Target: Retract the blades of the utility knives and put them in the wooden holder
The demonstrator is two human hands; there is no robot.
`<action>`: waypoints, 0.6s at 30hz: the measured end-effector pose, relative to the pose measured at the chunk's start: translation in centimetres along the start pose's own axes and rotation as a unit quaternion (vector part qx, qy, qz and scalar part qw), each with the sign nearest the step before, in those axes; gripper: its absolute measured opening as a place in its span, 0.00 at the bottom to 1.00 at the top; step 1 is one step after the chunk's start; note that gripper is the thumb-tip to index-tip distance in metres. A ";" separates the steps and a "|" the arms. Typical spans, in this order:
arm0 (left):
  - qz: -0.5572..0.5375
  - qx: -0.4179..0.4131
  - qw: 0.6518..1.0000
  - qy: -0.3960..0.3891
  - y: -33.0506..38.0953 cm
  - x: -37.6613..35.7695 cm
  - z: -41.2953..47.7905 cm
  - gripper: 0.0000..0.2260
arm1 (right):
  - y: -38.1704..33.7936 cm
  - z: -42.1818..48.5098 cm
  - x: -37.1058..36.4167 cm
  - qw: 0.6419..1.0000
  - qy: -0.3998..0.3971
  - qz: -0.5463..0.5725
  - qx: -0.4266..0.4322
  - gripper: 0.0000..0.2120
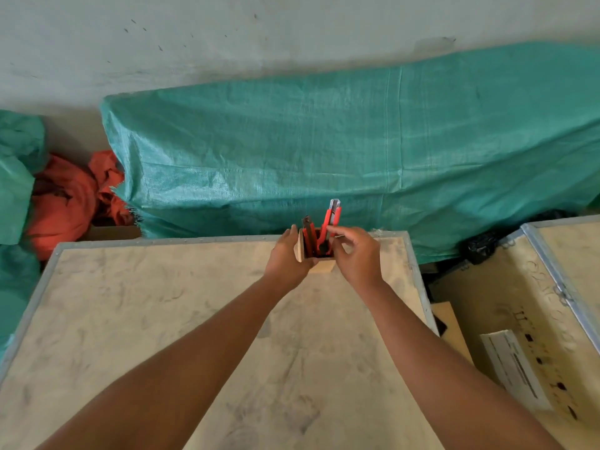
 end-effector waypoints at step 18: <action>-0.059 -0.003 0.998 0.010 2.3 0.0 -1.7 0.19 | 0.4 -1.9 0.4 1.000 -0.008 -0.009 -0.024 0.15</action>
Point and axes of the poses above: each hand's wrist, its own z-axis towards the middle knuckle, its own x-axis out of the back of the hand, y = z × x, the point moved 5 cm from there along z, towards the middle knuckle, and after that the axes turned 13 degrees about y, right-handed, at the moved point
